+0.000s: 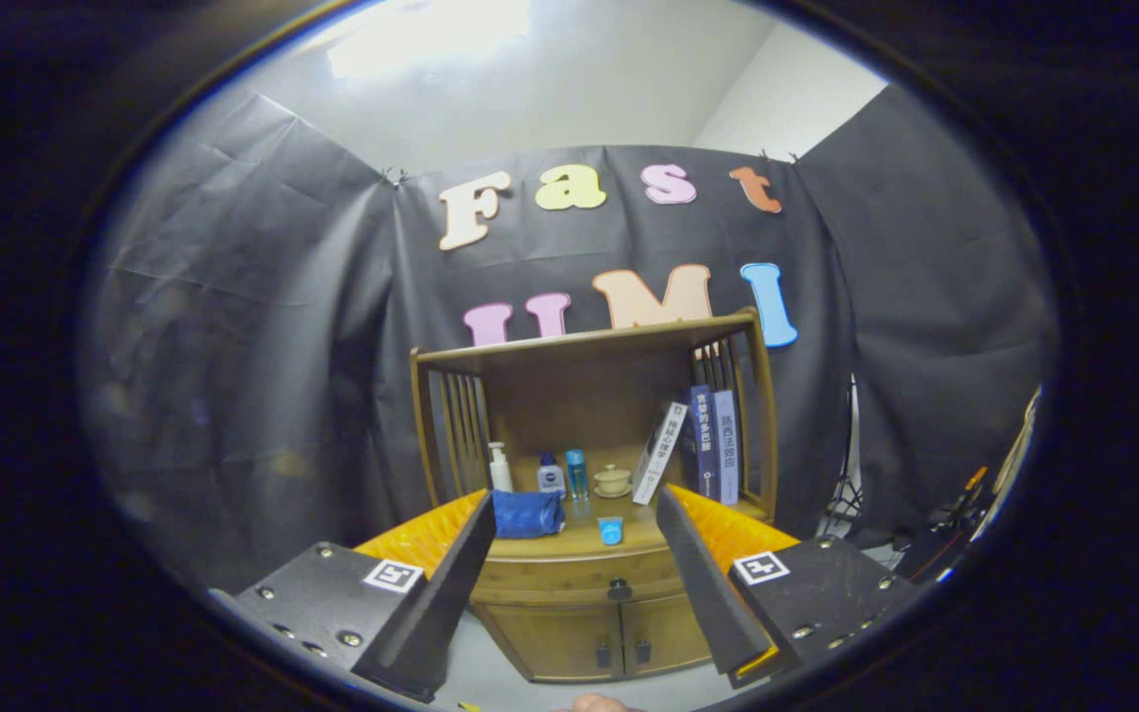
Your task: Pull open the drawer, take out the items inside it, and place them on the countertop above the cabinet.
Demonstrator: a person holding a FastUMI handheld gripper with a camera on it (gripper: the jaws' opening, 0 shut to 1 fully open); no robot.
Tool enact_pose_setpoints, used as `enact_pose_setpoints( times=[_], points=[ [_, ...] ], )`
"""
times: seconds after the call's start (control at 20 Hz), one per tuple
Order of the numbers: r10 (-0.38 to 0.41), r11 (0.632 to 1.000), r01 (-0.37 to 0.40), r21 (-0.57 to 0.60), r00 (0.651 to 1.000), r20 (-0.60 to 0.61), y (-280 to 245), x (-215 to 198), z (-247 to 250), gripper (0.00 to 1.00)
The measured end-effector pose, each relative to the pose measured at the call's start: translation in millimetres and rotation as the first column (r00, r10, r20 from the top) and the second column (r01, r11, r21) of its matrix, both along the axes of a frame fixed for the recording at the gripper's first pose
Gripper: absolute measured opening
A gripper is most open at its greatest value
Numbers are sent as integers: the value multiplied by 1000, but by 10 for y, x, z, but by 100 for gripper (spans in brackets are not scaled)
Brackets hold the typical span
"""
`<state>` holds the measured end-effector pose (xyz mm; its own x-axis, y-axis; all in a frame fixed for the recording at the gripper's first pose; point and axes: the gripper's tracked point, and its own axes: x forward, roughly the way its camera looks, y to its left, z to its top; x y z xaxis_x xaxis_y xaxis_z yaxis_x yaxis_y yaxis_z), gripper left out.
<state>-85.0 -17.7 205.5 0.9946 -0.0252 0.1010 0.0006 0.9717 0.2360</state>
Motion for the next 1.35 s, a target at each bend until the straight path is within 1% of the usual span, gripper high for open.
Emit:
enact_pose_setpoints(
  times=[0.25, 0.35, 0.5, 0.7, 0.9, 1.15, 1.25, 1.35],
  points=[
    [-46, 999, 46, -23, 999, -29, -185, -28, -268, 98],
    [-49, 999, 48, -19, 997, -55, -214, 7, -409, 98],
    [-38, 999, 38, -3, 995, -88, -215, 55, -548, 99],
    [-15, 999, 18, 33, 996, -87, -130, 96, -596, 99],
    [2, 1000, 0, 14, 996, -95, -20, 110, -673, 99],
    [49, 999, -48, 11, 990, -129, 191, 121, -848, 99],
    [45, 999, -47, -10, 992, -116, 230, 124, -847, 99],
    [65, 997, -68, -20, 992, -105, 331, 115, -842, 99]
  ],
)
